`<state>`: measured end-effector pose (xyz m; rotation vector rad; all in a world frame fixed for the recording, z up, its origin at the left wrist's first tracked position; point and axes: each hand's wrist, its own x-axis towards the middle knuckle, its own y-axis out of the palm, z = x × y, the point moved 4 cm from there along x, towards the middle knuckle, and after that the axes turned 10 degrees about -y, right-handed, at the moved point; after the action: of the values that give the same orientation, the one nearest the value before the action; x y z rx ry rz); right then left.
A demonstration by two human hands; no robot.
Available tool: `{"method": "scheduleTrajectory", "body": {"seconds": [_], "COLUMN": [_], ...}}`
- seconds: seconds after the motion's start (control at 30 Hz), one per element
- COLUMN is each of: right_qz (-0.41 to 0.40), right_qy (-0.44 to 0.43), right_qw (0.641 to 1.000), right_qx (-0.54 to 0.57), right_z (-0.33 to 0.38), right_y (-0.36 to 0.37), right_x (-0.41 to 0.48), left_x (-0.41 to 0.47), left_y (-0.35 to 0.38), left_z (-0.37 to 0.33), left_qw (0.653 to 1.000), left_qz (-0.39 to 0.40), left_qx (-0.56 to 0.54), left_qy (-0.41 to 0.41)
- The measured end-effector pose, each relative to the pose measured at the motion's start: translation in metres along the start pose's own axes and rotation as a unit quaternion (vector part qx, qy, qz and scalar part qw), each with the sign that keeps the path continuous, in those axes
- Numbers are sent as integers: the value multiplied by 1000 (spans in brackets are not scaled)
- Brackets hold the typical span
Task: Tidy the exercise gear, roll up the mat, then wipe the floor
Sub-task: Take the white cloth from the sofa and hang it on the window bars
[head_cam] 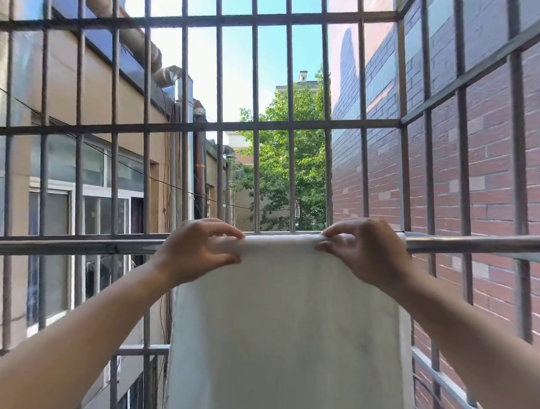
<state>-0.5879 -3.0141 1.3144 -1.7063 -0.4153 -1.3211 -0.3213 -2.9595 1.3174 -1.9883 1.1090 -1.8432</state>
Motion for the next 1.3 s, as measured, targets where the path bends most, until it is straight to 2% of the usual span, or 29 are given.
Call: {"method": "scheduleTrajectory", "body": {"seconds": [0.1,0.2,0.53,0.67,0.83,0.93,1.03,1.17,1.3], "right_qz": [-61,-70,-100,-106,-48,22,54,87,111], "right_qy": [-17,-13,-38,-41,-23,0,-23,-24,-44], "right_qw": [997,995,994,992,997,997,996,992,991], "right_qx": [-47,-67,30,46,61,74,73,87,52], "right_z": [8,7,-4,-7,-17,-23,-22,-18,-10], "right_y": [7,12,6,2,-10,-8,-7,-5,-3], "right_x": [-12,-16,-9,4,33,40,36,29,24], "left_x": [-9,-11,-4,6,25,35,33,27,24], "left_y": [0,1,3,-1,-10,-6,2,3,13], "left_z": [6,6,10,11,10,17,23,14,0], "left_qw": [999,997,991,980,978,987,986,985,993], "left_qz": [-47,-64,-50,-59,-72,-2,79,75,101], "left_qx": [-17,-38,-120,-184,-187,-134,-103,-129,-38], "left_qy": [4,-3,-13,-57,-58,-84,-101,-85,-45]}}
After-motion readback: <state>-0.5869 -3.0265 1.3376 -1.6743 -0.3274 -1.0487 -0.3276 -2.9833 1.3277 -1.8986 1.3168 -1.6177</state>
